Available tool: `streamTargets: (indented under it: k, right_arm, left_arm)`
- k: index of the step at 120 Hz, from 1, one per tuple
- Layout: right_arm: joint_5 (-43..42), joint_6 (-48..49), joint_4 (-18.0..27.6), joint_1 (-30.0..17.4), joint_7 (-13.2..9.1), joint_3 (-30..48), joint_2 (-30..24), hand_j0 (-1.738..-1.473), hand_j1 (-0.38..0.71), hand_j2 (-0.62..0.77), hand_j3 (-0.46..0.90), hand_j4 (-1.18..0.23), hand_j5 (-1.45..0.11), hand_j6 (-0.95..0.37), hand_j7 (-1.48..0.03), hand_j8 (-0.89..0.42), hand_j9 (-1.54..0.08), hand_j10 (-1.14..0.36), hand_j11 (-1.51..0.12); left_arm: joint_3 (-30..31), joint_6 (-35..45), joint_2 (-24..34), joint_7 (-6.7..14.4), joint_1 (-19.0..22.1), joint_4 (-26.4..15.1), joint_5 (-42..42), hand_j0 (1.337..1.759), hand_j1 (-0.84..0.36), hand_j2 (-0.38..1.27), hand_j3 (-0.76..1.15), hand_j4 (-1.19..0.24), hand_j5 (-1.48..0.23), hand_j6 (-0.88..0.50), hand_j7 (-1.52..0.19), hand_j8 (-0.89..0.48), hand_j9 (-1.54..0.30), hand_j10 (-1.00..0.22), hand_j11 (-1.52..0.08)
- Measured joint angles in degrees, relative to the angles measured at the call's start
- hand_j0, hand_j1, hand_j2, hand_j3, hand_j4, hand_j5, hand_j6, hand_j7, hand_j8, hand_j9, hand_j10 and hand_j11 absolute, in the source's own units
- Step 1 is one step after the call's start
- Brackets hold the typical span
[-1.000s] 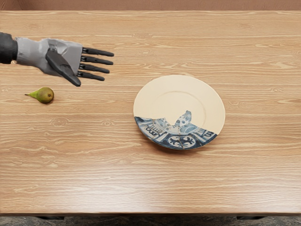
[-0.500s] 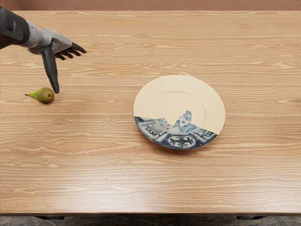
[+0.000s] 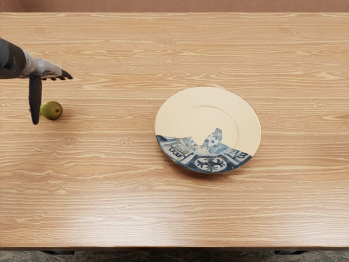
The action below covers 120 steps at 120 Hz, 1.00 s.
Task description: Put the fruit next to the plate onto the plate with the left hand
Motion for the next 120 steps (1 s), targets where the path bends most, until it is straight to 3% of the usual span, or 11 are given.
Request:
streamTargets:
  k: [46,120]
  right_arm:
    - [0.0,0.0,-0.1,0.0,0.0,0.0,0.0,-1.658,-0.32,-0.01,0.00,-0.03,-0.03,-0.03,-0.03,-0.03,-0.03,-0.03,-0.03]
    - [0.0,0.0,-0.3,0.0,0.0,0.0,0.0,-1.658,-0.32,-0.01,0.00,-0.03,-0.03,-0.03,-0.03,-0.03,-0.03,-0.03,-0.03]
  left_arm:
    - [0.1,6.4,-2.7,0.0,4.8,0.2,13.1,1.658,0.34,0.00,0.00,-0.01,-0.01,-0.01,-0.01,-0.01,-0.01,-0.01,-0.01]
    - [4.6,18.6,-4.4,0.0,7.7,4.2,15.7,1.658,0.30,0.01,0.00,-0.05,-0.06,-0.05,-0.06,-0.05,-0.06,-0.05,-0.06]
